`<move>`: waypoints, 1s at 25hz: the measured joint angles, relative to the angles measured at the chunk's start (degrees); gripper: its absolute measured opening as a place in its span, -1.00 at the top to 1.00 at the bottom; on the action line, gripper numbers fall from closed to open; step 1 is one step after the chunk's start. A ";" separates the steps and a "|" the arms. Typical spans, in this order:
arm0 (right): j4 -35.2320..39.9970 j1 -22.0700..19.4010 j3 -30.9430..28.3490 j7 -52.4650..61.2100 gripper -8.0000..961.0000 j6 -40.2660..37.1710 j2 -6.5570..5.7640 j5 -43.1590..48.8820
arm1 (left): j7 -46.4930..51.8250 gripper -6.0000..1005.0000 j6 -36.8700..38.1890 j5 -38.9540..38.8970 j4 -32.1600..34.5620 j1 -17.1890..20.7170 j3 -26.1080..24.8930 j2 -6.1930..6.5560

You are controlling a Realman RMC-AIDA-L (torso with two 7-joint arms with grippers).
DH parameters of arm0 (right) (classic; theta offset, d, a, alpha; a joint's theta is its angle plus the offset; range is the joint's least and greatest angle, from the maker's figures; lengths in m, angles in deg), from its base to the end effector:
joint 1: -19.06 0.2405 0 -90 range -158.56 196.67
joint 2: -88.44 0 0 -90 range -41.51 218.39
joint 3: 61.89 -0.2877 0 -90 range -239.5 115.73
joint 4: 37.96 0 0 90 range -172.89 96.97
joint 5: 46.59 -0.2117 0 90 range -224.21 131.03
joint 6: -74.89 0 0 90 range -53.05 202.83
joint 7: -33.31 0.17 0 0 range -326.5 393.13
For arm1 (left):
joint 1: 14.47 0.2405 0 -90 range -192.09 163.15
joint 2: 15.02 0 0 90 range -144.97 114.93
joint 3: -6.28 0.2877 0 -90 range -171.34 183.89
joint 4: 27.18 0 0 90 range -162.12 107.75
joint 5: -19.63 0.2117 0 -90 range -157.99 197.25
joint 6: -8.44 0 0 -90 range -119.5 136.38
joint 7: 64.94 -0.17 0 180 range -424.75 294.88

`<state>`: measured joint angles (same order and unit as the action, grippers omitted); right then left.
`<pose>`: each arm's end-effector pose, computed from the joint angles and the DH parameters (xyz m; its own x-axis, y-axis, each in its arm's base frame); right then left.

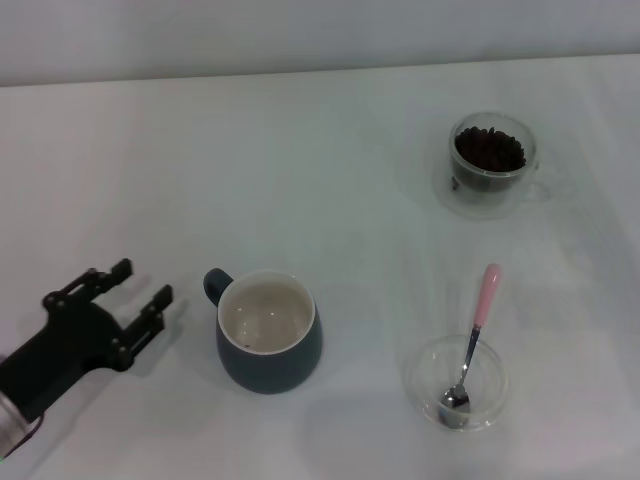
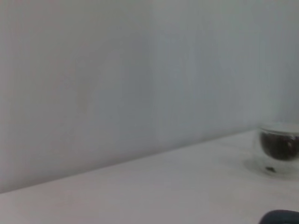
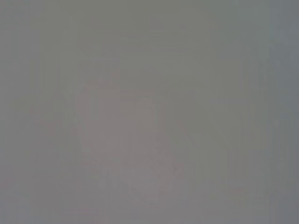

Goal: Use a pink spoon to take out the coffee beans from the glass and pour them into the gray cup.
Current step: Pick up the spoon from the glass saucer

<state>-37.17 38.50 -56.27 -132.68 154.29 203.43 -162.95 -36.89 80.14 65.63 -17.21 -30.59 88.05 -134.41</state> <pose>0.4255 0.3162 0.0734 0.7350 0.1747 -0.6552 -0.6779 0.1689 -0.7155 -0.3519 0.2800 -0.0999 0.7815 0.1442 0.6070 0.5304 -0.6658 -0.5247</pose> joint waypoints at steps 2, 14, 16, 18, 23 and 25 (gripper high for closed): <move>0.01 -0.44 0.24 0.45 -0.81 0.00 -0.01 0.22 | -0.51 -0.08 0.84 -1.74 0.03 0.98 -0.01 0.03; 11.98 -4.91 13.18 36.38 -0.81 -8.08 -0.33 8.66 | -5.77 -0.49 5.11 -13.33 0.09 4.79 -1.17 0.69; 15.40 -5.66 15.89 47.19 -0.81 -9.31 -0.72 11.57 | -6.02 -0.51 6.54 -14.70 0.09 4.91 -3.08 0.74; 18.20 -6.18 18.07 57.51 -0.80 -9.48 -1.76 16.00 | -6.22 -0.51 7.76 -15.06 0.11 5.08 -5.27 0.77; 18.48 -5.33 20.97 73.31 -0.80 -5.75 -5.49 27.39 | -6.44 -0.50 8.00 -15.13 0.11 4.72 -10.14 0.77; 17.89 -4.96 21.07 77.67 -0.80 -3.89 -6.46 31.40 | -6.64 -0.50 7.92 -15.14 0.11 4.45 -10.59 0.84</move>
<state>-19.28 33.54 -35.20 -55.00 150.40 196.97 -131.55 -43.53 88.07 50.49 -17.10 -26.14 77.45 -133.57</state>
